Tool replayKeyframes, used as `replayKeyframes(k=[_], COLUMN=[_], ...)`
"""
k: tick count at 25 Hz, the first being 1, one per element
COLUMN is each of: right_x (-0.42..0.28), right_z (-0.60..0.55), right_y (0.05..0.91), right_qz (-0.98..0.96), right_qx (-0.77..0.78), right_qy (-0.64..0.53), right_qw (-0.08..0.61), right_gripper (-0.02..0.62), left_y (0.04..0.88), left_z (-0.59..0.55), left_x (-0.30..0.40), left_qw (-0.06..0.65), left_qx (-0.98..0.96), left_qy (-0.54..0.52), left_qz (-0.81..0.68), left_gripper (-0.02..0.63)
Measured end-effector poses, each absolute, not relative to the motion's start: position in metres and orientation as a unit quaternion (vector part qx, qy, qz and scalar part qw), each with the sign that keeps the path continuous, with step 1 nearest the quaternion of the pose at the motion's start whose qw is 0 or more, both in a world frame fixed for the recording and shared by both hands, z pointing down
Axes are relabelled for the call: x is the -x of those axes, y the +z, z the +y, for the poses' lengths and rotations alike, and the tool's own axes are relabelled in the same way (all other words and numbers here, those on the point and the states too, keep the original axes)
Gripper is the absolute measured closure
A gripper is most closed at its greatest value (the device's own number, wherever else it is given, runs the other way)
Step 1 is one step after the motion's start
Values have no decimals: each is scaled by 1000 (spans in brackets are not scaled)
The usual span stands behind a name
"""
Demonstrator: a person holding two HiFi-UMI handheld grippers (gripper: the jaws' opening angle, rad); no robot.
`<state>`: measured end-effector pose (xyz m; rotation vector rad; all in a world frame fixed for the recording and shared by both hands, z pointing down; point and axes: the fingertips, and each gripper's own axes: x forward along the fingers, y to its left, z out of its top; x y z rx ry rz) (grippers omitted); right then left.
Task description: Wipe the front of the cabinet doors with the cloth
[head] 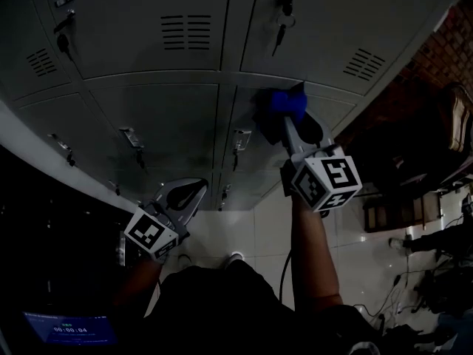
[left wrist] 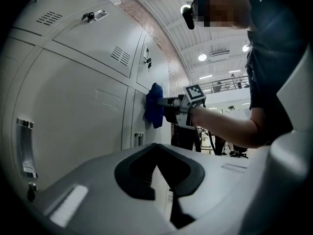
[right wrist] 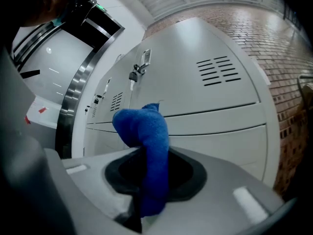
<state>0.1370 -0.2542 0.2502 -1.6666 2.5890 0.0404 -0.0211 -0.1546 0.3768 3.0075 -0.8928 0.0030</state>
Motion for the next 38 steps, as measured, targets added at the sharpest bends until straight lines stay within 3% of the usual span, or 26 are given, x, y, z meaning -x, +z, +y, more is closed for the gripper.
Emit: replayKeyframes(k=[13, 20, 26, 38], right_x=[-284, -307, -266, -75], right_z=[-242, -235, -218, -231], right_y=[248, 251, 243, 301], right_qz=[770, 751, 772, 868], right_qx=[636, 658, 631, 496], right_qy=[13, 12, 15, -24], right_qw=[49, 56, 73, 21], right_gripper=[511, 511, 511, 511], left_y=[383, 381, 381, 383], left_z=[-161, -159, -154, -147], left_x=[-52, -61, -47, 34], left_qw=[5, 5, 5, 6], left_qx=[-971, -973, -972, -959], left_qy=[-2, -5, -3, 0], left_qz=[-239, -232, -236, -284], left_gripper=[606, 606, 606, 606])
